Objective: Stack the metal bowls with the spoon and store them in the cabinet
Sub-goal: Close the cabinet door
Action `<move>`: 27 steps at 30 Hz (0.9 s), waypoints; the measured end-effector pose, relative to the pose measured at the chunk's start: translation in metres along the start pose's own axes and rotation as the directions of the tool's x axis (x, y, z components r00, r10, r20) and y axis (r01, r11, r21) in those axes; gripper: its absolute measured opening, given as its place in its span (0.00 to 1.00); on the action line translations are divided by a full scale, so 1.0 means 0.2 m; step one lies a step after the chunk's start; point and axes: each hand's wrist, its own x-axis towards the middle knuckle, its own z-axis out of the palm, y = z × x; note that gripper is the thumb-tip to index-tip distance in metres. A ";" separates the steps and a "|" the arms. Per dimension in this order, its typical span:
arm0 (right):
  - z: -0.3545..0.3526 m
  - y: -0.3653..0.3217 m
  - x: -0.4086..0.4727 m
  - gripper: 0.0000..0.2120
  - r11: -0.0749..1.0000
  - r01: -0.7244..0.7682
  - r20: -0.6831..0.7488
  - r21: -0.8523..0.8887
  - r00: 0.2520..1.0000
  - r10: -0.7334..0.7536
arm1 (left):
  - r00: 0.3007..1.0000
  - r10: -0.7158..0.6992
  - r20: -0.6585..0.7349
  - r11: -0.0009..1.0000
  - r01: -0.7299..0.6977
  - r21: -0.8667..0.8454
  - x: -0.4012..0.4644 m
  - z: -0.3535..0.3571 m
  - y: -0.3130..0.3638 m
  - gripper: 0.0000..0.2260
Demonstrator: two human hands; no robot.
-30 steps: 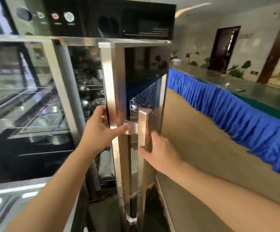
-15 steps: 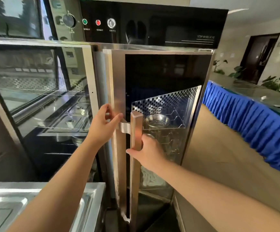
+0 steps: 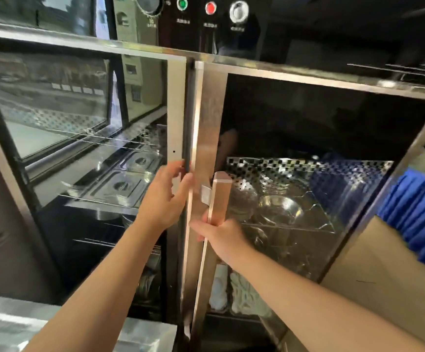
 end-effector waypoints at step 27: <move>0.11 0.13 0.65 0.05 0.924 0.380 -0.162 0.031 0.914 -0.371 | 0.981 0.094 -0.169 0.694 0.057 0.718 0.36 0.15 -0.69 0.38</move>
